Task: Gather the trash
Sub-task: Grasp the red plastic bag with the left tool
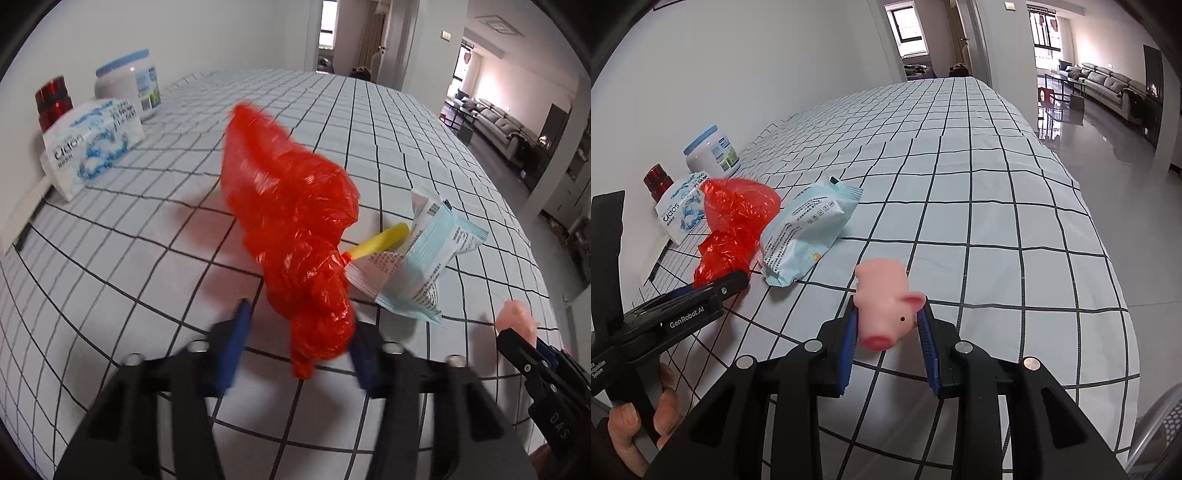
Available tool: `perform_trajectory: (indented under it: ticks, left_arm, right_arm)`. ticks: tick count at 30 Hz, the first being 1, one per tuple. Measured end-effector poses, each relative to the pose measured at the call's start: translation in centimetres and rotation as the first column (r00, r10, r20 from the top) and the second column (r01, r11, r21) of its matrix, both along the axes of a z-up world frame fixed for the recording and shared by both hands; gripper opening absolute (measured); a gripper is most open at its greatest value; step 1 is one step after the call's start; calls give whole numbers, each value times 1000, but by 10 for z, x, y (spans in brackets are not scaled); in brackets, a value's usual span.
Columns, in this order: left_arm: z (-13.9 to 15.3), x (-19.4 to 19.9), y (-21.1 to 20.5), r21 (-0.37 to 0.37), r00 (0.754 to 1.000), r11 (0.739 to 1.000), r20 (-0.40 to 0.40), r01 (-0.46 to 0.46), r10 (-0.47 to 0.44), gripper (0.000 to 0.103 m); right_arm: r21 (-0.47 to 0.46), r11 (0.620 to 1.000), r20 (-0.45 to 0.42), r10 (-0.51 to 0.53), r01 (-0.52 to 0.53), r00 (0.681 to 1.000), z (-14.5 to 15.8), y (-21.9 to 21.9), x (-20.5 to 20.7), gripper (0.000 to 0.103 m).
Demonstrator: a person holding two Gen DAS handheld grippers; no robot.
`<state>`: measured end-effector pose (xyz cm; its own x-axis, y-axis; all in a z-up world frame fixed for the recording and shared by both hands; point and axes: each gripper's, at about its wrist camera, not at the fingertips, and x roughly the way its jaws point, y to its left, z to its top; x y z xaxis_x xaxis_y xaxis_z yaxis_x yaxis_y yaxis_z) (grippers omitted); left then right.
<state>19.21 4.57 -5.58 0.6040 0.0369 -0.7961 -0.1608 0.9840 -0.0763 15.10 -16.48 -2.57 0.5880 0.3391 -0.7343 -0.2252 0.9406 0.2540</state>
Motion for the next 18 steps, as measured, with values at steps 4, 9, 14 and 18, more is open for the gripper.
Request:
perform_trajectory:
  ticks: [4, 9, 14, 18]
  left_arm:
    - [4, -6, 4, -6, 1000, 1000, 10, 8, -8, 24]
    - [16, -24, 4, 38, 998, 999, 57, 12, -14, 23]
    - [28, -47, -3, 76, 994, 996, 99, 36, -44, 24]
    - [38, -66, -14, 94, 988, 993, 129, 72, -84, 23]
  right_arm:
    - [-3, 1000, 7, 0, 0, 1000, 1, -1, -1, 31]
    - [-1, 1000, 15, -4, 4, 1000, 3, -4, -9, 31]
    - [0, 1000, 23, -18, 18, 1000, 6, -9, -24, 31]
    - [10, 999, 33, -41, 40, 999, 11, -17, -42, 31]
